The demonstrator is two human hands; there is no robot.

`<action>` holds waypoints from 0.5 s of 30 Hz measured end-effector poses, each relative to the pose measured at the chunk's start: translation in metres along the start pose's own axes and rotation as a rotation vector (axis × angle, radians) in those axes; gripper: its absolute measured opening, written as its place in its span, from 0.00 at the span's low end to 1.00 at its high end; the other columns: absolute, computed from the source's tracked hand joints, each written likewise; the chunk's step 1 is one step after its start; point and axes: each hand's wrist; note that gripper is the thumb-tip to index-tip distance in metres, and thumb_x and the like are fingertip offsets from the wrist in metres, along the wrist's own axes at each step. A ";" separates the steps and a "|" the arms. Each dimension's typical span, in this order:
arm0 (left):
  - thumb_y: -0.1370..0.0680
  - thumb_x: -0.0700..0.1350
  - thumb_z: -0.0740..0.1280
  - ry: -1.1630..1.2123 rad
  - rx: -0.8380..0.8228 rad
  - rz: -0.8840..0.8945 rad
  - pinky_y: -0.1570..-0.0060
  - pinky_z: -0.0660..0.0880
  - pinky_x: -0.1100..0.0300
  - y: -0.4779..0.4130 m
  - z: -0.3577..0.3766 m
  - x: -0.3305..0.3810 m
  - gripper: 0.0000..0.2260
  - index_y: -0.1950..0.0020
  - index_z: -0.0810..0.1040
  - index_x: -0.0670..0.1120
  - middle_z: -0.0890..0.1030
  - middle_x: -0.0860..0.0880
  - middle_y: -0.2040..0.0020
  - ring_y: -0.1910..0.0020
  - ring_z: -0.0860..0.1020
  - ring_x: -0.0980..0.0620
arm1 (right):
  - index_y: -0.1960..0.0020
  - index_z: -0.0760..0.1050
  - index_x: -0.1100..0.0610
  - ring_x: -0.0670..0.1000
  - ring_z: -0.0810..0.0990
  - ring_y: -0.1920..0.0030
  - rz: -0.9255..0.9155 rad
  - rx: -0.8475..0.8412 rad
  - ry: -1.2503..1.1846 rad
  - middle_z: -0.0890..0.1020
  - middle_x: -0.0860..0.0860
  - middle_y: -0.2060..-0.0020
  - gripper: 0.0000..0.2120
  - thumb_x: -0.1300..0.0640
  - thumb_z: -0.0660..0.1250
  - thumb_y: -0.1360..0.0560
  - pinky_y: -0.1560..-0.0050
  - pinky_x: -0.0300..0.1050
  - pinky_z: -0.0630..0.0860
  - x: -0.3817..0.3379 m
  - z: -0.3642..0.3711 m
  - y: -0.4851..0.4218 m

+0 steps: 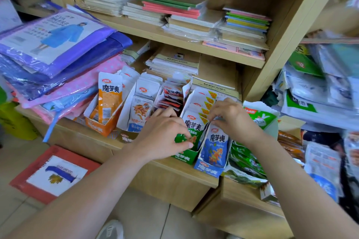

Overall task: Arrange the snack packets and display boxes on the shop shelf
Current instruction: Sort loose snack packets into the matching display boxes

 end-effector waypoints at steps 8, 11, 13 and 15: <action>0.32 0.76 0.54 0.004 0.074 -0.177 0.48 0.59 0.55 -0.006 0.009 0.024 0.31 0.43 0.83 0.60 0.82 0.63 0.49 0.47 0.66 0.56 | 0.57 0.81 0.55 0.50 0.73 0.53 -0.002 0.140 -0.171 0.78 0.48 0.59 0.04 0.63 0.75 0.27 0.51 0.43 0.71 -0.016 -0.012 0.001; 0.31 0.73 0.62 0.037 0.168 -0.201 0.53 0.58 0.53 -0.008 0.010 0.028 0.22 0.62 0.78 0.55 0.78 0.60 0.62 0.50 0.67 0.55 | 0.56 0.81 0.54 0.45 0.74 0.52 0.083 0.213 -0.301 0.80 0.45 0.59 0.05 0.62 0.73 0.25 0.51 0.31 0.67 -0.027 -0.019 0.001; 0.28 0.64 0.70 0.135 0.196 -0.242 0.58 0.59 0.53 -0.009 0.008 0.029 0.19 0.68 0.70 0.53 0.73 0.56 0.69 0.58 0.72 0.52 | 0.56 0.81 0.53 0.41 0.75 0.57 0.157 0.250 -0.427 0.81 0.44 0.60 0.06 0.63 0.73 0.25 0.57 0.31 0.68 -0.032 -0.020 0.002; 0.27 0.57 0.73 0.382 0.168 -0.303 0.66 0.67 0.52 -0.011 0.002 0.027 0.15 0.67 0.73 0.53 0.77 0.52 0.69 0.66 0.77 0.51 | 0.55 0.80 0.52 0.42 0.76 0.61 0.222 0.296 -0.570 0.81 0.47 0.61 0.07 0.63 0.72 0.24 0.60 0.38 0.73 -0.033 -0.022 0.002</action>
Point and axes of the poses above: each hand's wrist, its own y-axis away from the middle knuckle, its own z-axis out of the palm, x = y × z
